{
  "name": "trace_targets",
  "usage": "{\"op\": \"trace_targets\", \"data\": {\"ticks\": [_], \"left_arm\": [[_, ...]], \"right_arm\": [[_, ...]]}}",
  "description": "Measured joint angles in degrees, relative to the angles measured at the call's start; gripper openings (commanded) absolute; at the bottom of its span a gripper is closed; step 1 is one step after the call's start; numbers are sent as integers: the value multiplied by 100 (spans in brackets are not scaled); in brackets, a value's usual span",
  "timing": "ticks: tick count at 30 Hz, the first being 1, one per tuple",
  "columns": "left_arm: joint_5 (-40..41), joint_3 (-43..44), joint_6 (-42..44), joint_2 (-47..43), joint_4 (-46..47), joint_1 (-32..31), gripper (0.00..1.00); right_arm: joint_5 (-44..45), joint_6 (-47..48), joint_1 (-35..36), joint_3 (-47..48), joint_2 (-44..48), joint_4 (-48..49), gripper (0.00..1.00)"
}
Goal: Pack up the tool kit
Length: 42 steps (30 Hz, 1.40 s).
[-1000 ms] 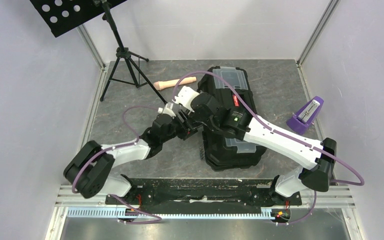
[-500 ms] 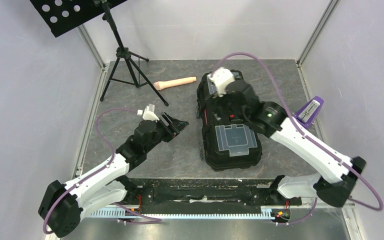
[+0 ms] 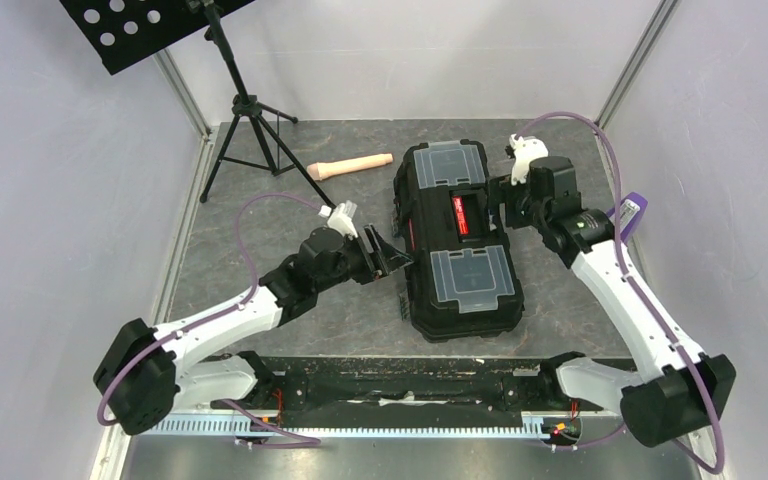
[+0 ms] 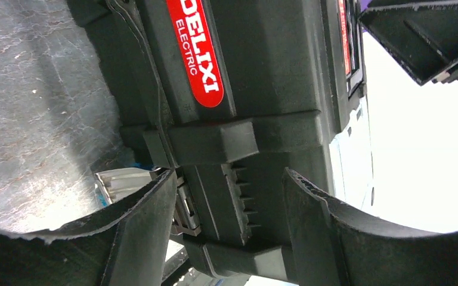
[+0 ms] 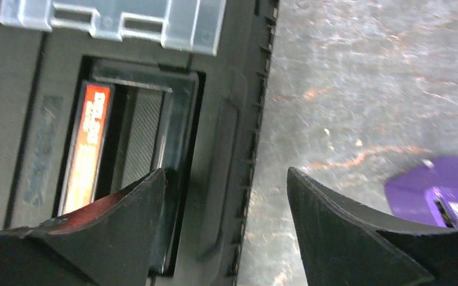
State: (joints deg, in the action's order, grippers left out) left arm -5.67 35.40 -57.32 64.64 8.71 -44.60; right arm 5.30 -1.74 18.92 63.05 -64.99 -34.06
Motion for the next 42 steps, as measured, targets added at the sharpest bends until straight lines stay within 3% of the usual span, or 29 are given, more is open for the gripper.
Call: {"op": "trace_targets", "data": {"ticks": [3, 8, 17, 22, 25, 31, 36, 42], "left_arm": [[31, 35, 66, 33, -57, 9, 72], [83, 109, 358, -26, -527, 424, 72], [-210, -356, 413, -247, -551, 1808, 73], [-409, -503, 407, -42, -293, 1952, 78], [-452, -511, 505, 42, -90, 1952, 83], [-205, -986, 929, 52, 992, 1952, 90], [339, -1519, 1075, 444, 2190, 1954, 90], [474, -1528, 1311, 1113, 3477, 1976, 89]], "right_arm": [[-758, -20, -315, -48, -249, 461, 70], [-1720, 151, -492, 0, -905, 811, 46], [-2568, 1180, -675, 1060, -1998, 511, 31], [-3150, 2175, -688, 1718, -2592, 243, 27], [-3359, 2649, -669, 1921, -2747, 70, 15], [-3593, 3080, -568, 1759, -2699, 297, 14], [-3567, 3230, -470, 1617, -2603, 509, 12], [-3475, 3263, -417, 1539, -2535, 621, 11]]}}
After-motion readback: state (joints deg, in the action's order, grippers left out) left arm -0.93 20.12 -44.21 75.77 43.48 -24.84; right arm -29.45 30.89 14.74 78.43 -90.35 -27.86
